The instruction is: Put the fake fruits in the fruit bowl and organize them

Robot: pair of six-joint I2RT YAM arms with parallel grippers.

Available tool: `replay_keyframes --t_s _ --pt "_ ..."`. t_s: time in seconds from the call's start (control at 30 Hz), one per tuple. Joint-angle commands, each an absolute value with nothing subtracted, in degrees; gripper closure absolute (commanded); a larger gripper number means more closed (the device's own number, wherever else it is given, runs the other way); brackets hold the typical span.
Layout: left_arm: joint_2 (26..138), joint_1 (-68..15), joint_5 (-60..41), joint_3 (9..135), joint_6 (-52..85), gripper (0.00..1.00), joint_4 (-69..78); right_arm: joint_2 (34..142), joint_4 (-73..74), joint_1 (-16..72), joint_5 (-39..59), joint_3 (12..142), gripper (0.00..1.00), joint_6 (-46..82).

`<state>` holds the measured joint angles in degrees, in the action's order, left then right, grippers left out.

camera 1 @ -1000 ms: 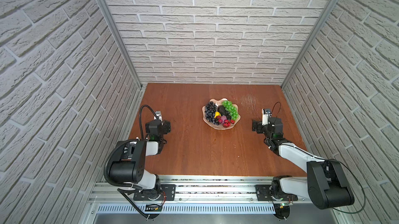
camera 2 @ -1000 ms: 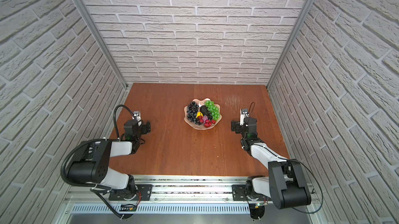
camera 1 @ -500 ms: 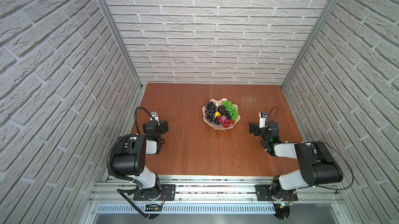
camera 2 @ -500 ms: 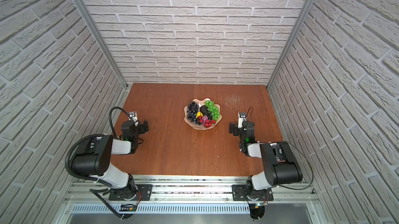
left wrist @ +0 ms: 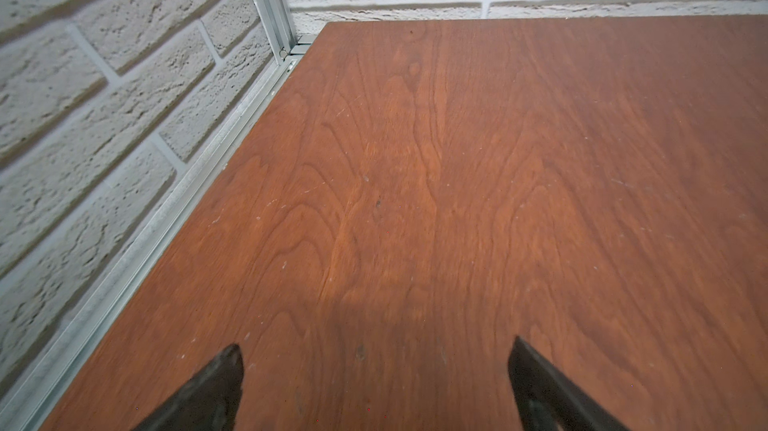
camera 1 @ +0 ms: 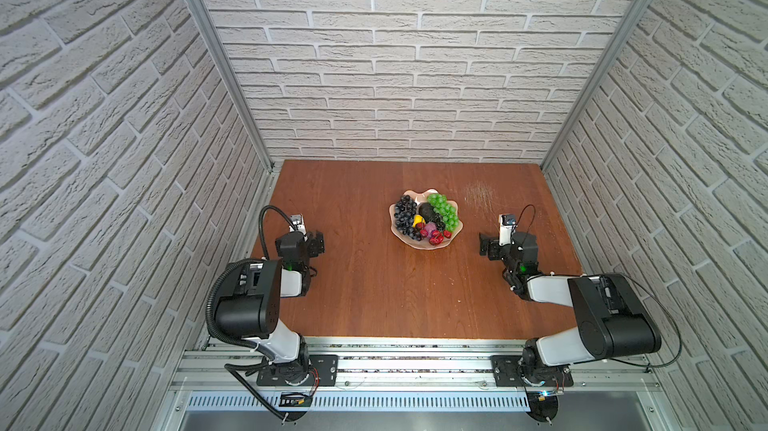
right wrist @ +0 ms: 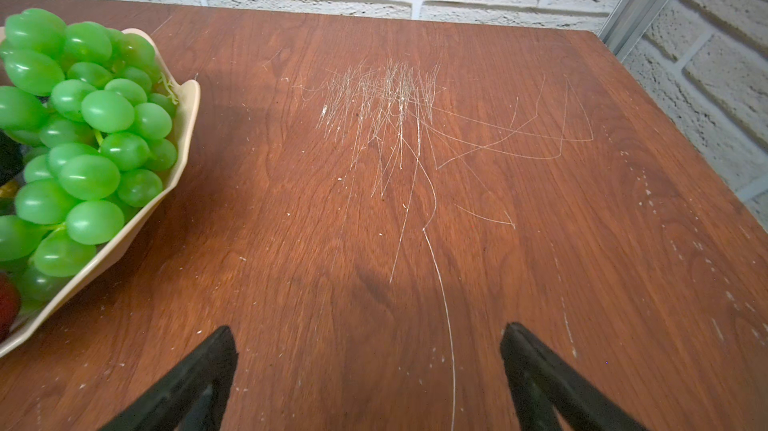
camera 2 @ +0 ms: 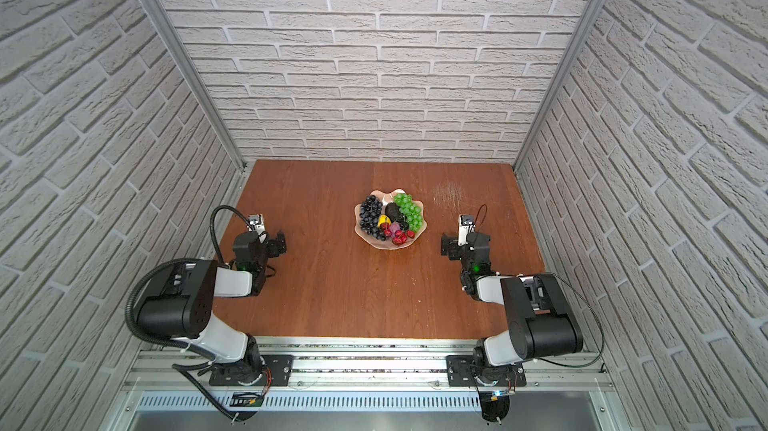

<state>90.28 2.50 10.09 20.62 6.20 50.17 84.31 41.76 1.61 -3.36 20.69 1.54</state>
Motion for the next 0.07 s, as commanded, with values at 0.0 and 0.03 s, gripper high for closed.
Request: replay_keyframes --t_s 0.0,0.03 --pt "90.2 2.9 9.7 21.7 6.5 0.02 53.5 83.1 43.5 1.8 -3.2 21.8 0.0 1.5" --pt "90.2 2.8 9.8 21.7 6.5 0.02 53.7 83.2 43.4 1.7 -3.2 21.8 0.0 1.5"
